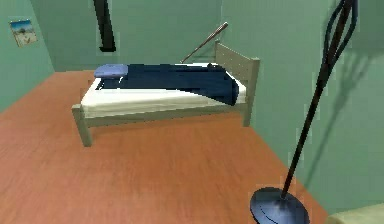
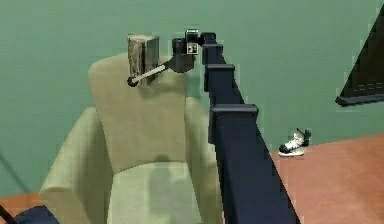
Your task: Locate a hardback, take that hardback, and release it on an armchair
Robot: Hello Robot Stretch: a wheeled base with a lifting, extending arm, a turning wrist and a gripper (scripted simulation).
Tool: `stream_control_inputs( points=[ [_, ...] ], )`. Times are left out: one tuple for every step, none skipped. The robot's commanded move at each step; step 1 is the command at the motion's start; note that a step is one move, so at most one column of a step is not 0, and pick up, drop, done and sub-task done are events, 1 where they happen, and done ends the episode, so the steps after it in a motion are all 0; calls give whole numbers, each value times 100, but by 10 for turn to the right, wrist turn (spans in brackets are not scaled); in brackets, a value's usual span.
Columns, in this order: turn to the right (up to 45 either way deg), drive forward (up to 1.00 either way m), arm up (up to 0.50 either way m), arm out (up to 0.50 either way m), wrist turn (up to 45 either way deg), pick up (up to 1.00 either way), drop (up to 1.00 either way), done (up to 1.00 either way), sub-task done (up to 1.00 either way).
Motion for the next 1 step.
stream_control_inputs(
  points=[
    [0, 0, -38, 0, 0, 0, 0, 0, 0]
  ],
)
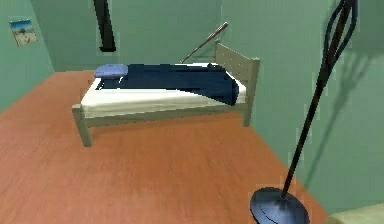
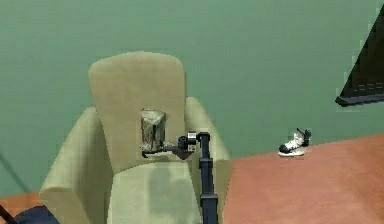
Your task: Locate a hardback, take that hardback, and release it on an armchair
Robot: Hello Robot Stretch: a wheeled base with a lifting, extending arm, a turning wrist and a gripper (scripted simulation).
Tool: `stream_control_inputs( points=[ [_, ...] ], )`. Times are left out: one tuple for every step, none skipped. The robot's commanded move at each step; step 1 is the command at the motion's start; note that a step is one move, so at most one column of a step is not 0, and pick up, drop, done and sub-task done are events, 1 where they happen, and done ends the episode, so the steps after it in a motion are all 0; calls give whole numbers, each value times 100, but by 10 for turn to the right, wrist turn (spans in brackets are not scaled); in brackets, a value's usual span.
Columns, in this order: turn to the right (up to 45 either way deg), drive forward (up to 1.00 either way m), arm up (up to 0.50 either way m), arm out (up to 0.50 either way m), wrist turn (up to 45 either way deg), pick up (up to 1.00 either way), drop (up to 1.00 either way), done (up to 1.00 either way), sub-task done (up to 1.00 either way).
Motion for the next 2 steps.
stream_control_inputs(
  points=[
    [0, 0, -32, 0, 0, 0, 0, 0, 0],
    [0, 0, 0, 0, 0, 0, 100, 0, 0]
  ],
)
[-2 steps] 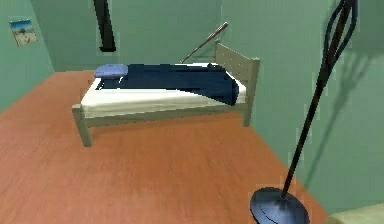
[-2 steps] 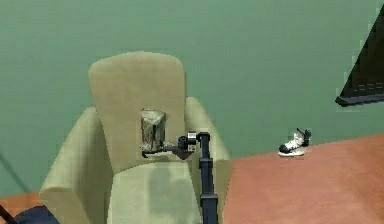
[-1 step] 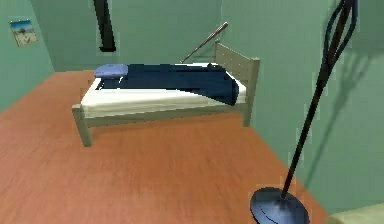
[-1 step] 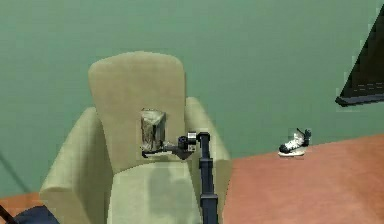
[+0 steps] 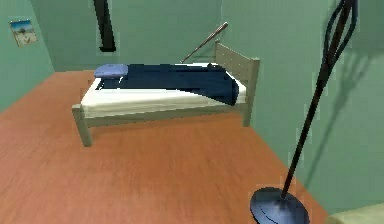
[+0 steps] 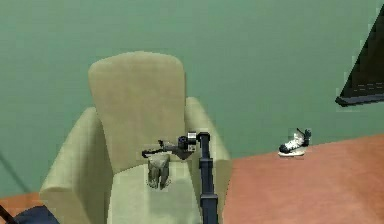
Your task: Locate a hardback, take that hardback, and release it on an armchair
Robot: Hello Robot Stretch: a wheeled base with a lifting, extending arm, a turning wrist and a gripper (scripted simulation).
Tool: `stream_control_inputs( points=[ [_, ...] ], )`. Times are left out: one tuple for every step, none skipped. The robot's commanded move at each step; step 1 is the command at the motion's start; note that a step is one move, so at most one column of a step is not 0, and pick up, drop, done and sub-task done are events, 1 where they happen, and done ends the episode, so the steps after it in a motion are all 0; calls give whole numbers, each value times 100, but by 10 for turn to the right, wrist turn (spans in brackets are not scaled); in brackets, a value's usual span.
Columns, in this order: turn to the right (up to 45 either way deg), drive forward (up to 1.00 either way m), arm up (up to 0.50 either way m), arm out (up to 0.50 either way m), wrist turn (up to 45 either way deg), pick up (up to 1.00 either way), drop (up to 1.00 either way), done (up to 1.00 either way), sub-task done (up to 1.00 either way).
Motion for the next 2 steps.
stream_control_inputs(
  points=[
    [0, 0, 10, 0, 0, 0, 0, 0, 0],
    [0, 0, 0, -8, 0, 0, 0, 0, 0]
  ],
)
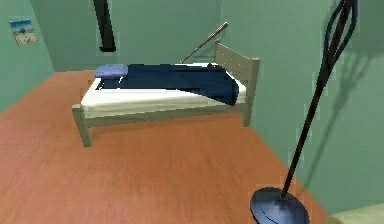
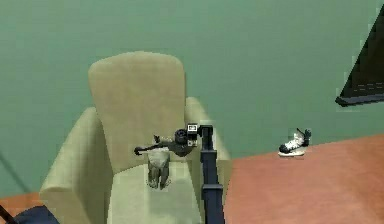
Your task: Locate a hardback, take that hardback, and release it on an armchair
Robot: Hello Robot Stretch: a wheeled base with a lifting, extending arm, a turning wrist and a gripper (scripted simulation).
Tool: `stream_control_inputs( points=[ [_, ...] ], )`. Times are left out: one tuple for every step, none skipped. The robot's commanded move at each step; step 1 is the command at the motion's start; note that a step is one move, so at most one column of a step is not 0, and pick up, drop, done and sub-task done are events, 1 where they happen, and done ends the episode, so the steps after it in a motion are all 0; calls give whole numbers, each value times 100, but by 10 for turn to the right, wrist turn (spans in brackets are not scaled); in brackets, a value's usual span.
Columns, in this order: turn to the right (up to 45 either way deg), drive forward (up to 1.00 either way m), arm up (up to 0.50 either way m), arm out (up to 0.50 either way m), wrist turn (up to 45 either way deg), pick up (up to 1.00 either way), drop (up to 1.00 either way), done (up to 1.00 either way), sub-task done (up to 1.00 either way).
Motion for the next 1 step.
stream_control_inputs(
  points=[
    [0, 0, 0, 0, 0, 0, 0, 100, 0]
  ],
)
